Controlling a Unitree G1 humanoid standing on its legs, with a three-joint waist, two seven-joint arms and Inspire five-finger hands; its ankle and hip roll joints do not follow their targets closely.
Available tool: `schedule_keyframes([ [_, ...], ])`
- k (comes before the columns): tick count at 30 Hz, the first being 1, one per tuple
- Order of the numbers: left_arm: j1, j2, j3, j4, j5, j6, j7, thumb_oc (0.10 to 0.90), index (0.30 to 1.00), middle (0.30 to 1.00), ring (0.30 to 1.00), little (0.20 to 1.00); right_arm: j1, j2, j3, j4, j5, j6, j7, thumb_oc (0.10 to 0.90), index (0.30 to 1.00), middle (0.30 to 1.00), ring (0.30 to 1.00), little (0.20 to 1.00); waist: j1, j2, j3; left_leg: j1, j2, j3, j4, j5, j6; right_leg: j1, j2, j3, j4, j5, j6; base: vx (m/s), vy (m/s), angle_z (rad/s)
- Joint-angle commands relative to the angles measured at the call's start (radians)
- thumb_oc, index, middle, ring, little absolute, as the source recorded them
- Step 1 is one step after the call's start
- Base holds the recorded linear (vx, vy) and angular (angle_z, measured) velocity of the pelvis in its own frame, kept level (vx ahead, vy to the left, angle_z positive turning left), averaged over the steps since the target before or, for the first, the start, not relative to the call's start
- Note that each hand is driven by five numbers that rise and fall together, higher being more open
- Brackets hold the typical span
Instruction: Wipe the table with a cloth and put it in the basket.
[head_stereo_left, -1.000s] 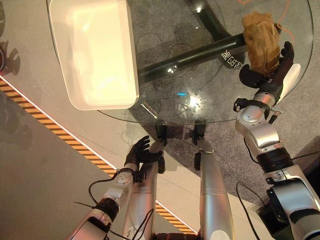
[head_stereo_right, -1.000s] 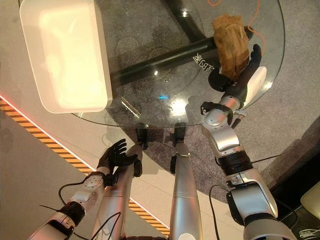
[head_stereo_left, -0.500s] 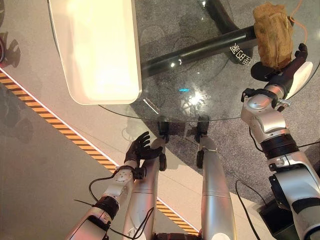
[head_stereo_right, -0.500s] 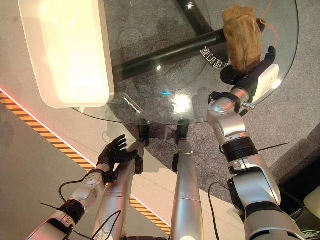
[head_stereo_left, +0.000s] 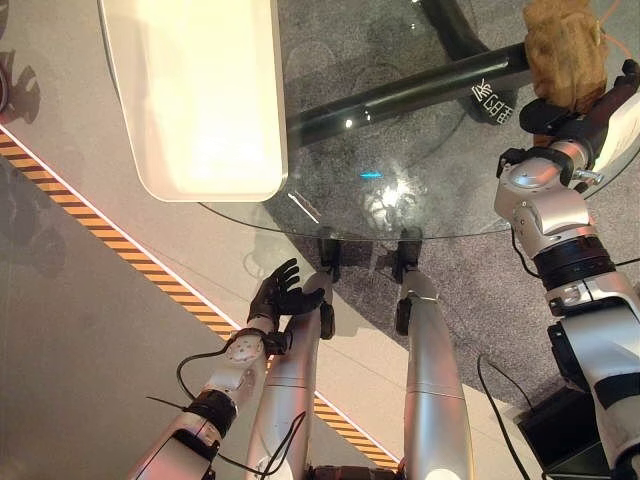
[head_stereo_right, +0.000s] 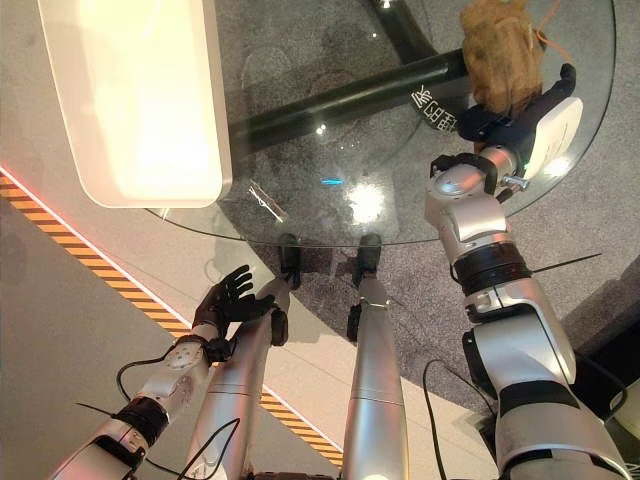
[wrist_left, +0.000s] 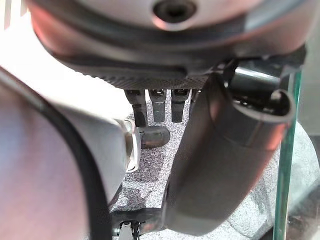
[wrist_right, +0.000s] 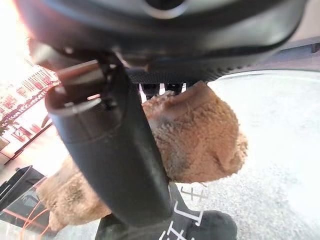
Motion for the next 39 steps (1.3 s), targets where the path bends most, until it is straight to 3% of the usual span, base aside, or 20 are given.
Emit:
schedule_keyframes([
  [1, 0.117, -0.003, -0.073, 0.010, -0.020, 0.028, -0.011, 0.800, 0.900, 0.900, 0.900, 0.900, -0.039, -0.134, 0.056, 0.012, 0.046, 0.036, 0.069, 0.800, 0.900, 0.900, 0.900, 0.900, 0.000, 0.081, -0.022, -0.031, -0.048, -0.068, 0.098, -0.117, -0.020, -0.011, 0.056, -0.064, -0.029, 0.012, -0.010, 0.00, 0.000, 0.00],
  [5, 0.119, 0.005, -0.062, 0.008, -0.019, 0.032, -0.017, 0.800, 0.900, 0.900, 0.900, 0.900, -0.023, -0.127, 0.071, 0.038, 0.118, 0.132, 0.187, 0.800, 0.900, 0.900, 0.900, 0.900, 0.004, 0.074, -0.022, -0.035, -0.048, -0.072, 0.098, -0.116, -0.020, -0.014, 0.058, -0.068, -0.026, 0.011, -0.013, 0.00, 0.000, 0.00],
  [6, 0.119, 0.007, -0.060, 0.004, -0.018, 0.033, -0.019, 0.800, 0.900, 0.900, 0.900, 0.900, -0.017, -0.127, 0.080, 0.053, 0.147, 0.150, 0.227, 0.443, 0.594, 0.594, 0.594, 0.543, 0.006, 0.072, -0.022, -0.036, -0.048, -0.073, 0.098, -0.115, -0.019, -0.014, 0.057, -0.071, -0.027, 0.012, -0.014, 0.00, 0.000, 0.00],
  [7, 0.120, 0.010, -0.059, 0.003, -0.018, 0.032, -0.022, 0.800, 0.900, 0.900, 0.900, 0.900, -0.012, -0.128, 0.088, 0.064, 0.151, 0.157, 0.256, 0.339, 0.505, 0.505, 0.505, 0.439, 0.008, 0.071, -0.022, -0.037, -0.047, -0.073, 0.098, -0.114, -0.018, -0.014, 0.057, -0.074, -0.027, 0.012, -0.015, 0.00, 0.000, 0.00],
  [9, 0.121, 0.012, -0.059, -0.001, -0.016, 0.031, -0.023, 0.800, 0.900, 0.900, 0.900, 0.900, -0.005, -0.130, 0.096, 0.079, 0.150, 0.159, 0.291, 0.303, 0.474, 0.474, 0.474, 0.403, 0.009, 0.070, -0.022, -0.040, -0.046, -0.072, 0.099, -0.114, -0.017, -0.016, 0.056, -0.076, -0.026, 0.013, -0.016, 0.00, -0.008, 0.02],
  [11, 0.123, 0.018, -0.060, -0.004, -0.019, 0.023, -0.030, 0.800, 0.900, 0.900, 0.900, 0.900, 0.009, -0.130, 0.104, 0.107, 0.174, 0.140, 0.339, 0.100, 0.300, 0.300, 0.300, 0.200, 0.013, 0.072, -0.022, -0.048, -0.045, -0.073, 0.106, -0.115, -0.016, -0.023, 0.053, -0.078, -0.019, 0.013, -0.015, 0.01, -0.010, 0.04],
  [18, 0.132, 0.016, -0.061, 0.004, -0.015, 0.017, -0.026, 0.800, 0.900, 0.900, 0.900, 0.900, 0.028, -0.105, 0.089, 0.114, 0.168, 0.102, 0.345, 0.100, 0.300, 0.300, 0.300, 0.200, 0.016, 0.071, -0.022, -0.051, -0.047, -0.076, 0.116, -0.120, -0.016, -0.026, 0.054, -0.080, -0.006, 0.009, -0.015, 0.00, -0.002, 0.01],
  [23, 0.146, 0.010, -0.063, -0.008, -0.017, 0.011, -0.022, 0.800, 0.900, 0.900, 0.900, 0.900, 0.052, -0.103, 0.061, 0.088, 0.141, 0.033, 0.314, 0.100, 0.300, 0.300, 0.300, 0.200, 0.014, 0.070, -0.022, -0.041, -0.048, -0.079, 0.113, -0.122, -0.013, -0.018, 0.057, -0.077, -0.002, 0.004, -0.012, 0.00, 0.007, 0.00],
  [32, 0.173, -0.005, -0.055, -0.009, -0.006, 0.003, -0.007, 0.800, 0.900, 0.900, 0.900, 0.900, 0.063, -0.111, -0.013, -0.141, 0.046, -0.056, 0.116, 0.100, 0.300, 0.300, 0.300, 0.200, 0.006, 0.056, -0.022, -0.018, -0.055, -0.084, 0.111, -0.134, -0.007, 0.002, 0.063, -0.068, 0.003, -0.005, -0.001, 0.01, 0.036, 0.00],
  [39, 0.174, -0.007, -0.039, -0.029, -0.002, 0.019, -0.009, 0.800, 0.900, 0.900, 0.900, 0.900, 0.030, -0.116, -0.017, -0.287, -0.032, -0.006, 0.090, 0.100, 0.300, 0.300, 0.300, 0.200, 0.008, 0.056, -0.022, -0.019, -0.059, -0.080, 0.110, -0.138, 0.004, -0.004, 0.062, -0.064, 0.004, -0.004, 0.001, 0.01, 0.055, 0.00],
])
